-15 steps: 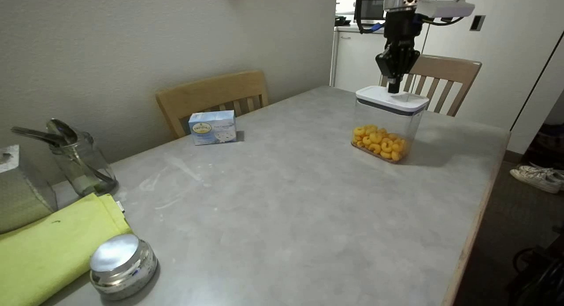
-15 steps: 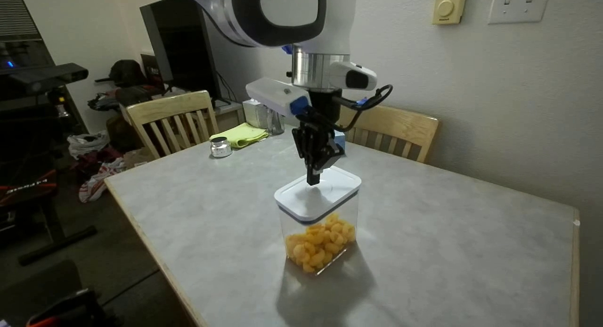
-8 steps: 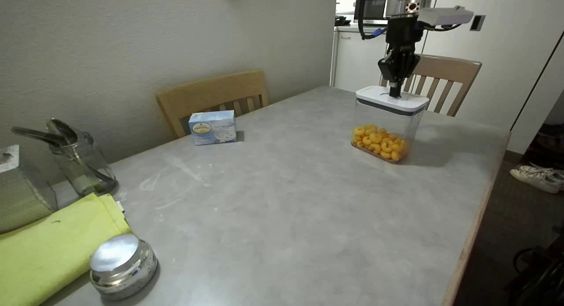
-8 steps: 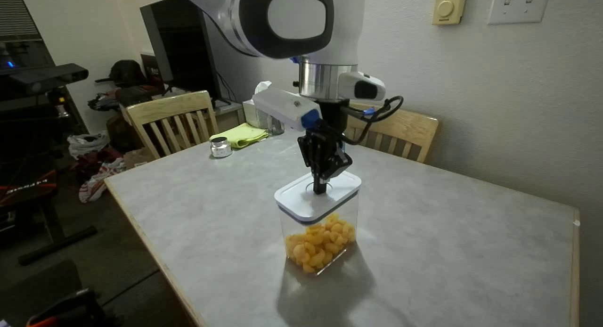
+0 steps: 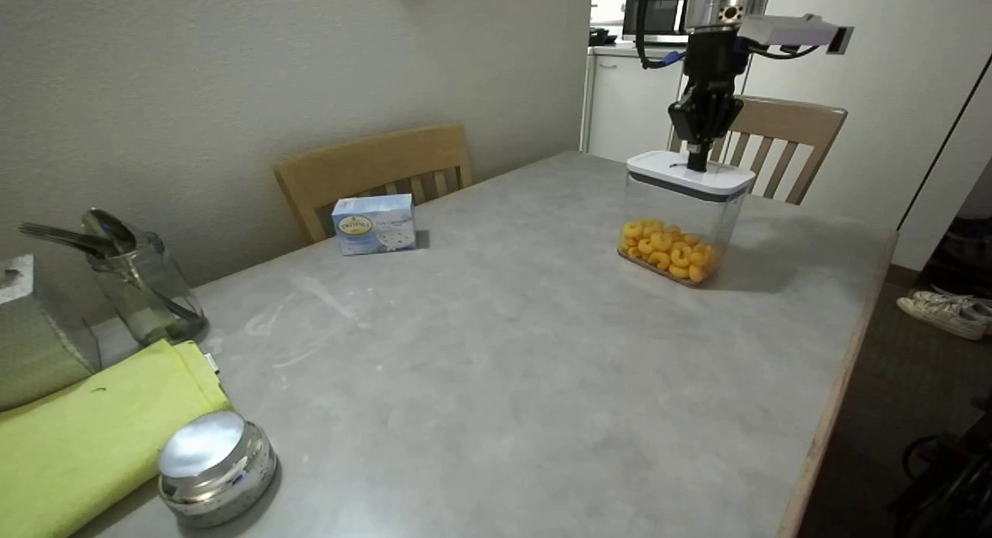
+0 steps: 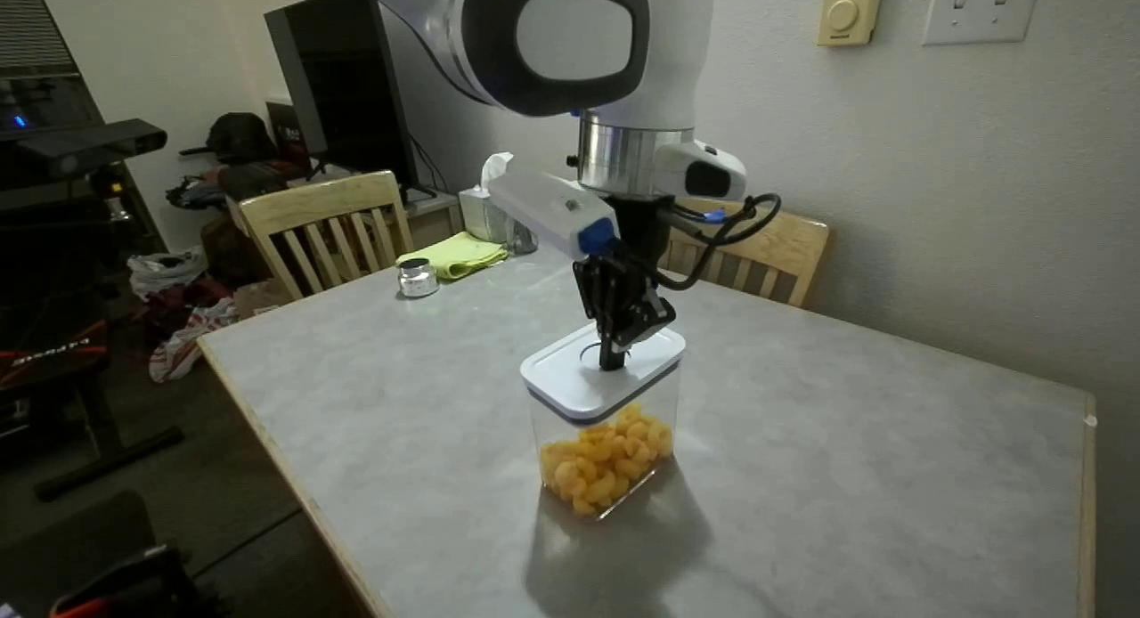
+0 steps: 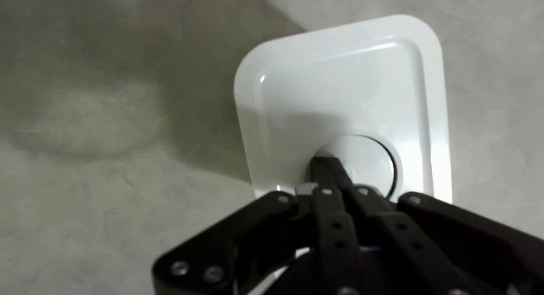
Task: Press the button atop the lid and then put the lid on the table
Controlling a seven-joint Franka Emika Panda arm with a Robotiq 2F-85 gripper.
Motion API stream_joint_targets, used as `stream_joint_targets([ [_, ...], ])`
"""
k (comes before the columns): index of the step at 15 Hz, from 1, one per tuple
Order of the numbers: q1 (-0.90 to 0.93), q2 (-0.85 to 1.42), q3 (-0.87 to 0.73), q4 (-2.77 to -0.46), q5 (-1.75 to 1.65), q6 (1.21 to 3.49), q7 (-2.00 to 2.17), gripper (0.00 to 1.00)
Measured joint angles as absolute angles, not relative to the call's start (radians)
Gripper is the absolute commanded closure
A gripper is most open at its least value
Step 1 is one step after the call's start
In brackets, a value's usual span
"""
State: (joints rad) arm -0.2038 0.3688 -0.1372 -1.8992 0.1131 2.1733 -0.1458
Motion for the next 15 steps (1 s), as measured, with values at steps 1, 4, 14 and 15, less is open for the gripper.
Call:
stream_joint_targets([
  [1, -0.204, 0.369, -0.137, -1.899, 0.117, 2.173, -0.146, 1.0],
  [4, -0.205, 0.371, -0.137, -1.897, 0.127, 2.168, -0.146, 1.0],
  [14, -0.183, 0.363, -0.137, -1.843, 0.073, 2.167, -0.106, 1.0],
  [15, -0.177, 0.362, -0.137, -1.834, 0.069, 2.167, -0.101, 0.74],
])
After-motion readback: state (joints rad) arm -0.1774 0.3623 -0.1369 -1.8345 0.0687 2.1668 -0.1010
